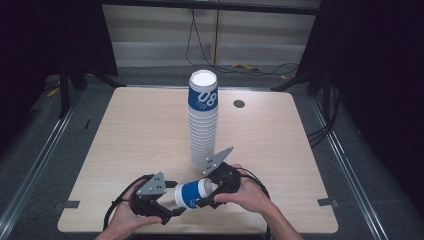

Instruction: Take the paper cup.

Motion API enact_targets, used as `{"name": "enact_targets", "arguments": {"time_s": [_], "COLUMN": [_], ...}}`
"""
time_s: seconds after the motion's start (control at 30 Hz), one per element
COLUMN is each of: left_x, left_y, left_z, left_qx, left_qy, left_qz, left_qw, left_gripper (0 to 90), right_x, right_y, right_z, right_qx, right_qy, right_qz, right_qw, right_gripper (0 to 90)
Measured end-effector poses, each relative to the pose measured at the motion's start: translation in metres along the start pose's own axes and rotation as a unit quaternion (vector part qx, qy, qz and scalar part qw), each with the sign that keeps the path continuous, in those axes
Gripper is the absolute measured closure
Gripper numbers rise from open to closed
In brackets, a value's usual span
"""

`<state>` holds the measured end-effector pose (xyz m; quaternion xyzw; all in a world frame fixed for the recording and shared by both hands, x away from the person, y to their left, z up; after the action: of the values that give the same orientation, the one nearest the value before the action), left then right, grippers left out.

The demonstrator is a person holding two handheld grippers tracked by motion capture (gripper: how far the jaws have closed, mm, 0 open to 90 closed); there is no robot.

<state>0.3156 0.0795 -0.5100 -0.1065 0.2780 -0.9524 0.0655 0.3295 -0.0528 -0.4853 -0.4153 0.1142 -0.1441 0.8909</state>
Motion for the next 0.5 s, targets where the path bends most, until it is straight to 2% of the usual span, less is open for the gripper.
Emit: {"name": "enact_targets", "arguments": {"time_s": [0.1,0.27,0.5], "left_x": [-0.001,-0.003,-0.004], "left_y": [-0.004,-0.011,-0.021], "left_z": [0.002,0.007,0.015], "left_qx": [0.013,0.052,0.096], "left_qy": [-0.002,-0.014,-0.023], "left_qz": [-0.005,-0.008,-0.011], "left_qw": [0.9999,0.9985,0.995], "left_gripper": [16.0,15.8,15.7], "right_x": [0.003,0.007,0.011], "right_y": [-0.003,-0.006,-0.011], "right_z": [-0.001,-0.003,-0.003], "right_qx": [0.013,0.036,0.093], "right_qy": [0.016,0.033,0.076], "right_qz": [-0.003,-0.012,0.004], "right_qw": [0.9998,0.9987,0.9928], "right_gripper": [27.1,27.1,27.1]}}
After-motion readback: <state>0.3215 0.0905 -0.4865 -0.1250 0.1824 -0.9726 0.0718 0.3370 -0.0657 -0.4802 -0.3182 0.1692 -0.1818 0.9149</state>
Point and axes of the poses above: each handheld gripper's, and its own axes: y roughly forward along the jaws, z roughly out of its top, x roughly to its right, the point moved 8 cm from there along y, roughly forward along the jaws, and after that the axes turned 9 degrees about -z, right-handed, at the moved point
